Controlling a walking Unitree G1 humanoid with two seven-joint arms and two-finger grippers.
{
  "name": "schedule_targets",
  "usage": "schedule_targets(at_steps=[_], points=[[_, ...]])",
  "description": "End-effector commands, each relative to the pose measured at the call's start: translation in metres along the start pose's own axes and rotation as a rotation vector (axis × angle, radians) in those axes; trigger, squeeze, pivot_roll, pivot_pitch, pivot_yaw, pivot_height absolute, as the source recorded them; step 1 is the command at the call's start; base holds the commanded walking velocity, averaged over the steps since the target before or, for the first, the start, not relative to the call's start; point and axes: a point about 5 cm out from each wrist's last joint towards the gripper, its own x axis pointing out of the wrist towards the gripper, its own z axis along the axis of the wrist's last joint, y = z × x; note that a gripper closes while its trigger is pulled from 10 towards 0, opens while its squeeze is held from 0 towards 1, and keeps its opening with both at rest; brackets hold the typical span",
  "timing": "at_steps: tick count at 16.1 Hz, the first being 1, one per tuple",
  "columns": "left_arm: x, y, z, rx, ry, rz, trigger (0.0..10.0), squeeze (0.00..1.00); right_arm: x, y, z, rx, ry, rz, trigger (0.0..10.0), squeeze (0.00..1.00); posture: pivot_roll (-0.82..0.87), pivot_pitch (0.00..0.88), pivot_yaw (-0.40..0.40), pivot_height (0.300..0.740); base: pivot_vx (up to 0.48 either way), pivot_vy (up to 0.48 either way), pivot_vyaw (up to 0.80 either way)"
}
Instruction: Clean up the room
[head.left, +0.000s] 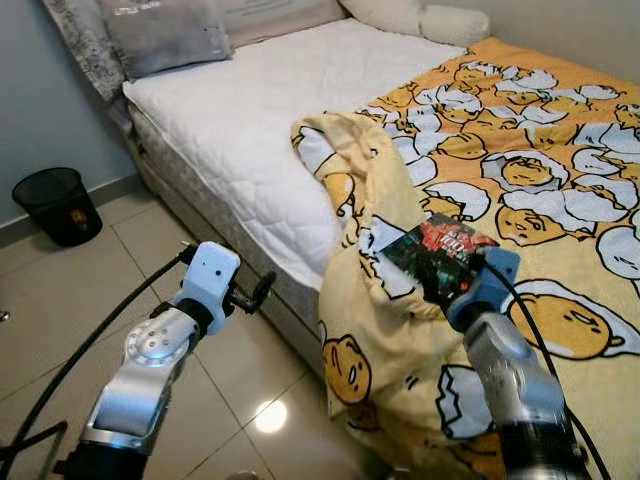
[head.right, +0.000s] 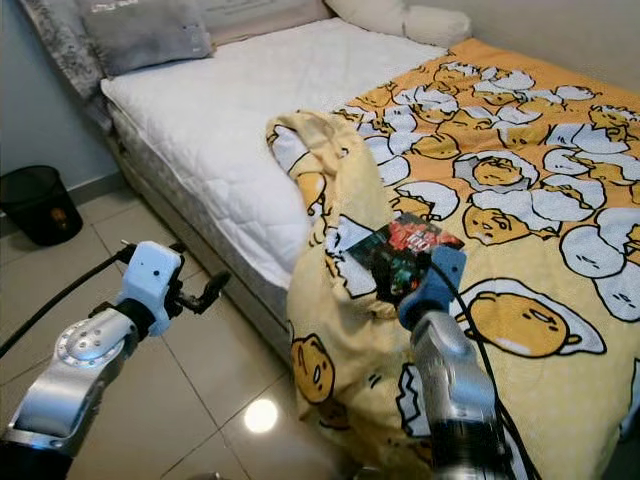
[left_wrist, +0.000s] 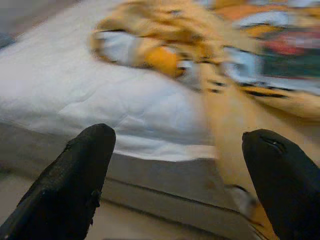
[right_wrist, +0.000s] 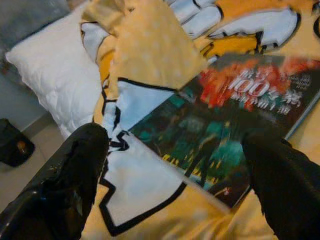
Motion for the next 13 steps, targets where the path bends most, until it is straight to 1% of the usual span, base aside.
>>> schedule_targets(at_steps=[1, 2, 3, 4, 6, 7, 8, 9, 12, 13], points=[[0.0, -0.005, 0.006, 0.021, -0.017, -0.12, 10.0, 1.0, 0.007, -0.011, 0.002, 0.049, 0.03, -0.073, 10.0, 0.0, -0.05, 0.0, 0.041, 0.74, 0.0, 0.0, 0.0], [-0.001, -0.006, 0.006, 0.027, -0.008, -0.167, 10.0, 1.0, 0.011, -0.013, 0.004, 0.075, 0.034, -0.083, 10.0, 0.0, -0.05, 0.0, 0.043, 0.74, 0.0, 0.0, 0.0], [-0.003, -0.008, 0.006, 0.037, 0.006, -0.255, 10.0, 1.0, 0.019, -0.015, 0.008, 0.144, 0.042, -0.104, 10.0, 0.0, -0.05, 0.0, 0.046, 0.74, 0.0, 0.0, 0.0], [-0.005, -0.01, 0.007, 0.039, 0.017, -0.319, 10.0, 1.0, 0.024, -0.017, 0.012, 0.217, 0.051, -0.114, 10.0, 0.0, -0.05, 0.0, 0.049, 0.74, 0.0, 0.0, 0.0], [-0.008, -0.015, 0.007, 0.05, 0.033, -0.416, 10.0, 1.0, 0.032, -0.023, 0.017, 0.306, 0.073, -0.126, 10.0, 0.0, -0.05, 0.0, 0.054, 0.74, 0.0, 0.0, 0.0], [-0.009, -0.016, 0.007, 0.052, 0.039, -0.443, 10.0, 1.0, 0.035, -0.024, 0.016, 0.343, 0.096, -0.13, 10.0, 0.0, -0.05, 0.0, 0.056, 0.74, 0.0, 0.0, 0.0], [-0.009, -0.016, 0.007, 0.052, 0.041, -0.449, 10.0, 1.0, 0.036, -0.024, 0.016, 0.353, 0.103, -0.131, 10.0, 0.0, -0.05, 0.0, 0.056, 0.74, 0.0, 0.0, 0.0], [-0.011, -0.018, 0.007, 0.048, 0.051, -0.485, 10.0, 1.0, 0.039, -0.025, 0.014, 0.409, 0.125, -0.133, 10.0, 0.0, -0.05, 0.0, 0.062, 0.74, 0.0, 0.0, 0.0], [-0.012, -0.021, 0.008, 0.048, 0.064, -0.516, 10.0, 1.0, 0.042, -0.021, 0.009, 0.449, 0.15, -0.135, 10.0, 0.0, -0.05, 0.0, 0.064, 0.74, 0.0, 0.0, 0.0], [-0.013, -0.021, 0.008, 0.048, 0.066, -0.518, 10.0, 1.0, 0.042, -0.02, 0.007, 0.444, 0.161, -0.133, 10.0, 0.0, -0.04, 0.0, 0.066, 0.74, 0.0, 0.0, 0.0]])
